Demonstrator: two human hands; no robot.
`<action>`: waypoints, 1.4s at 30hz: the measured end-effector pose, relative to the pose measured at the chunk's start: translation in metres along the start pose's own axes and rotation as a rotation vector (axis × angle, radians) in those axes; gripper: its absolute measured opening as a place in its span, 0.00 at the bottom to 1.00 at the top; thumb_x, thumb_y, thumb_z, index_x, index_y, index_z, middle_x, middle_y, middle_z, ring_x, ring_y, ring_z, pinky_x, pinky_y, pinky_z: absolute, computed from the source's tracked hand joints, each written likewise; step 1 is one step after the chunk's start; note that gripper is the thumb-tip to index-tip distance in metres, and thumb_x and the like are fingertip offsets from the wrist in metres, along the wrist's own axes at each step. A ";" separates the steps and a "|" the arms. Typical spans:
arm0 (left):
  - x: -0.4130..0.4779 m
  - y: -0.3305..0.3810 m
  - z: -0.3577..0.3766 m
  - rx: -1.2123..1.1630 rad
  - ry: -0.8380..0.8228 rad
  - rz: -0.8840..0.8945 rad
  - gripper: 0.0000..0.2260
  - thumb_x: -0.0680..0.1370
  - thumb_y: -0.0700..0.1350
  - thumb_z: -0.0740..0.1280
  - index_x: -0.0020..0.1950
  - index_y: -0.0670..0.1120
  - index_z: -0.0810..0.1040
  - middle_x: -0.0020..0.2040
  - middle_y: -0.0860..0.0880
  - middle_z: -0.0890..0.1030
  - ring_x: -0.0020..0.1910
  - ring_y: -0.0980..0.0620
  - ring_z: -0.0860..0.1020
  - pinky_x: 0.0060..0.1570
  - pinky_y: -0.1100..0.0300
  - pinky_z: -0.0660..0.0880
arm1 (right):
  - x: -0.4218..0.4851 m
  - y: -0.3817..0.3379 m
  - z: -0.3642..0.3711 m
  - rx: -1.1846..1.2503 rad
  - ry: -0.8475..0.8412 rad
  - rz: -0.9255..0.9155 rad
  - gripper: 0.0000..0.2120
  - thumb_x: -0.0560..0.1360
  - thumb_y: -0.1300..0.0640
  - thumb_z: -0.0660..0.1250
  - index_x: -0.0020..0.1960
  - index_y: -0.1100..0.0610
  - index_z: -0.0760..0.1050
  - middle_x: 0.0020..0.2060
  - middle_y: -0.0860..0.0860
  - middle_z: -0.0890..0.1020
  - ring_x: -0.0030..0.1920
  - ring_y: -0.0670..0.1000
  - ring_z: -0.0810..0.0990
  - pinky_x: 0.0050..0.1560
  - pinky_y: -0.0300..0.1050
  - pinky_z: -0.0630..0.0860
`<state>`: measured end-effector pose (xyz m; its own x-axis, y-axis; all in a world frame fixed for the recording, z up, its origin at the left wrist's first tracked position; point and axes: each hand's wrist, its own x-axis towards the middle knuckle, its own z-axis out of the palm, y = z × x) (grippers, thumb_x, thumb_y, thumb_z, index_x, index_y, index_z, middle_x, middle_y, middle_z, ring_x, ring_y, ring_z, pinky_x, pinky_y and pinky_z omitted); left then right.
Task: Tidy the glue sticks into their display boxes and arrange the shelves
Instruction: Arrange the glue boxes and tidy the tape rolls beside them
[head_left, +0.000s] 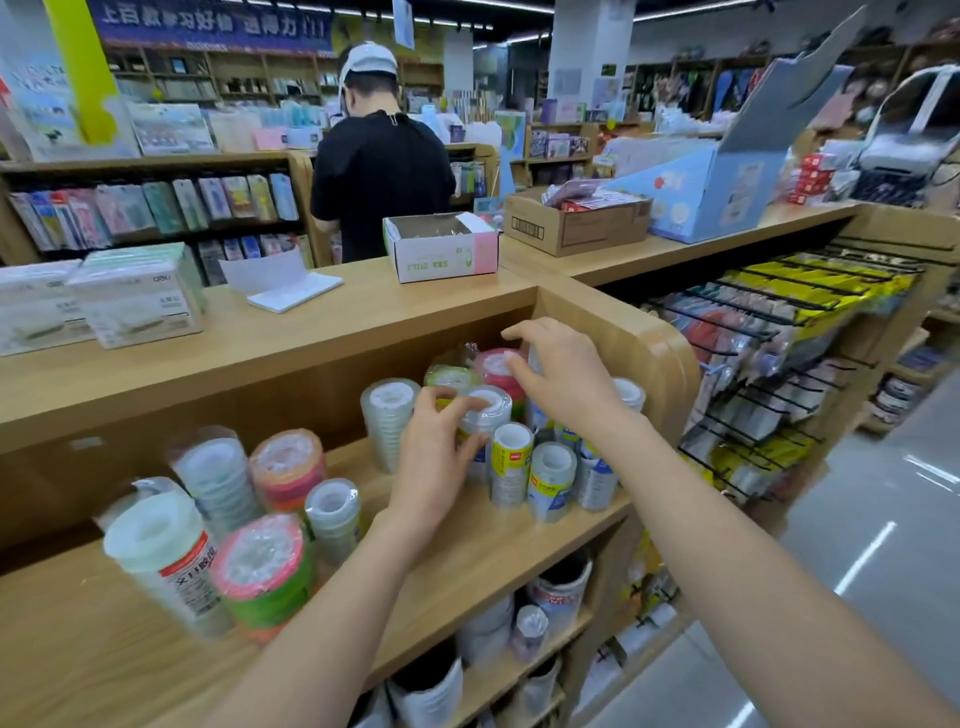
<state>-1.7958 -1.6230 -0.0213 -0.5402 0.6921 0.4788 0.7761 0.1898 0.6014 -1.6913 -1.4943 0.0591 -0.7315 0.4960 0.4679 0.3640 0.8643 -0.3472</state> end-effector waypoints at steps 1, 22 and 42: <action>0.001 0.000 0.000 0.003 -0.003 0.002 0.14 0.76 0.43 0.72 0.61 0.50 0.79 0.62 0.47 0.71 0.41 0.55 0.76 0.52 0.53 0.76 | 0.000 0.000 -0.003 0.047 0.021 -0.006 0.14 0.80 0.54 0.64 0.63 0.54 0.76 0.57 0.52 0.79 0.59 0.54 0.77 0.61 0.52 0.70; -0.028 0.031 0.021 -0.191 -0.259 -0.125 0.39 0.75 0.66 0.63 0.80 0.57 0.48 0.81 0.48 0.41 0.79 0.53 0.44 0.69 0.61 0.48 | -0.023 0.026 -0.027 -0.219 -0.312 -0.042 0.33 0.79 0.43 0.62 0.79 0.50 0.54 0.78 0.47 0.57 0.79 0.48 0.51 0.72 0.50 0.64; -0.047 0.029 0.030 -0.263 -0.261 -0.270 0.41 0.80 0.58 0.61 0.79 0.44 0.37 0.80 0.48 0.37 0.78 0.56 0.39 0.73 0.62 0.39 | -0.027 0.025 -0.024 -0.159 -0.029 -0.118 0.20 0.79 0.46 0.63 0.68 0.53 0.73 0.61 0.51 0.78 0.62 0.53 0.75 0.59 0.49 0.71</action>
<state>-1.7381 -1.6293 -0.0456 -0.5857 0.8007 0.1256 0.4912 0.2275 0.8408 -1.6483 -1.4839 0.0568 -0.7898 0.3901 0.4733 0.3598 0.9196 -0.1576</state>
